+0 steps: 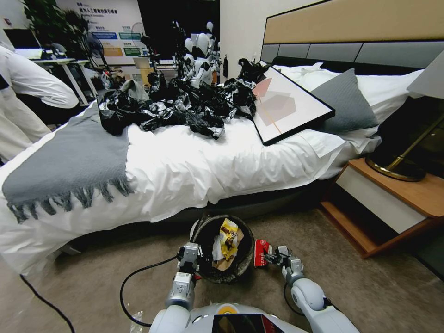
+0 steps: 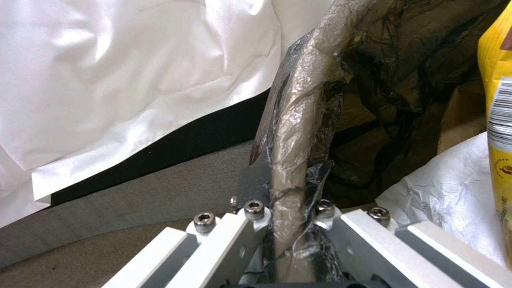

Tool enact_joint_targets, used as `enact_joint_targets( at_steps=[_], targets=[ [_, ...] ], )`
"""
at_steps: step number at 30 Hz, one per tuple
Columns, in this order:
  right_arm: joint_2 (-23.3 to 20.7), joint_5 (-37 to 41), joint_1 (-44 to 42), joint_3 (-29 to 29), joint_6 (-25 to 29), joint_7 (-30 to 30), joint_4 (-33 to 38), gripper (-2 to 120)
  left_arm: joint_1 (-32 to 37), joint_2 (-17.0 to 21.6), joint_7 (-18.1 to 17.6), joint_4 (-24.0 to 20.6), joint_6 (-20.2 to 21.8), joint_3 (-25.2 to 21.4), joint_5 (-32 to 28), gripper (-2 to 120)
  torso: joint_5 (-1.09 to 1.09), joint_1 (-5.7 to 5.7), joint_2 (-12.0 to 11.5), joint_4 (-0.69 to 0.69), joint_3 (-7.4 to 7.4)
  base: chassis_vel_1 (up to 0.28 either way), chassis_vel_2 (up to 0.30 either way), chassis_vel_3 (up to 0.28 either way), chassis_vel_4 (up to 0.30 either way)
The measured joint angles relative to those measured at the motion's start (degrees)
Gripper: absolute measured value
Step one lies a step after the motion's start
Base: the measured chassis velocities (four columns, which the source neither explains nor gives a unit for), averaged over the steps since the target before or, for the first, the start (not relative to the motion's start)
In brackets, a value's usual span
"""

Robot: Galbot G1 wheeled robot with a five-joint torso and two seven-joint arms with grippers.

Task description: Pick up the trash bin, then pick up the garbage from the floor and place it into the trash bin.

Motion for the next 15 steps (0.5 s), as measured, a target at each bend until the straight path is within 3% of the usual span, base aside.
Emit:
enact_joint_targets(
  at_steps=[10,13,15],
  targets=[
    [1.7,-0.4,1.3,0.0,1.1,-1.3,-4.8,100,0.0,0.0,0.0,-0.2,0.0,-0.1,0.0,0,0.01,0.0,0.0,0.0,0.0,0.0,0.0,0.0,0.0],
    [2.1,-0.5,1.7,0.0,2.1,-2.1,-5.8,98,0.0,0.0,0.0,-0.1,0.0,0.0,0.1,0,0.0,0.0,0.0,0.0,0.0,0.0,0.0,0.0,0.0],
    [2.3,-0.8,2.1,0.0,3.4,-3.2,-6.5,90,0.0,0.0,0.0,0.0,0.0,0.1,0.1,0,0.01,0.0,0.0,0.0,0.0,0.0,0.0,0.0,0.0]
  ],
)
